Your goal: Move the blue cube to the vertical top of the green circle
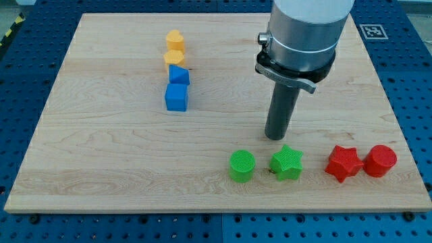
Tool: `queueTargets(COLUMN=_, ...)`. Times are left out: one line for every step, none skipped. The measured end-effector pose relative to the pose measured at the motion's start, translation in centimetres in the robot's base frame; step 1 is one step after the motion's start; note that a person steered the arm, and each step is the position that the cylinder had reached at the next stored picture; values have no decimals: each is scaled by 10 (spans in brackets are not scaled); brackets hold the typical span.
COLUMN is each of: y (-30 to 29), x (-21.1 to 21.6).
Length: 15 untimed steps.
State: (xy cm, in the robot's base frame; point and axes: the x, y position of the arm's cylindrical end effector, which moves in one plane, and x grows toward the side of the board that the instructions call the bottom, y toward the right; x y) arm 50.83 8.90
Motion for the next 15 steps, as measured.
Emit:
queueTargets(y=-20, x=0)
queueTargets(y=-114, x=0)
queueTargets(y=-200, x=-13)
queueTargets(y=-225, x=-54)
queueTargets(y=-226, x=-56)
queueTargets(y=-197, x=-56)
queueTargets(y=-146, x=-63)
queueTargets(y=-99, x=-63)
queueTargets(y=-78, x=-64)
queueTargets(y=-94, x=-65)
queueTargets(y=-115, x=-85)
queueTargets(y=-110, x=-100)
queueTargets(y=-107, x=-105)
queueTargets(y=-115, x=-123)
queueTargets(y=-110, x=-149)
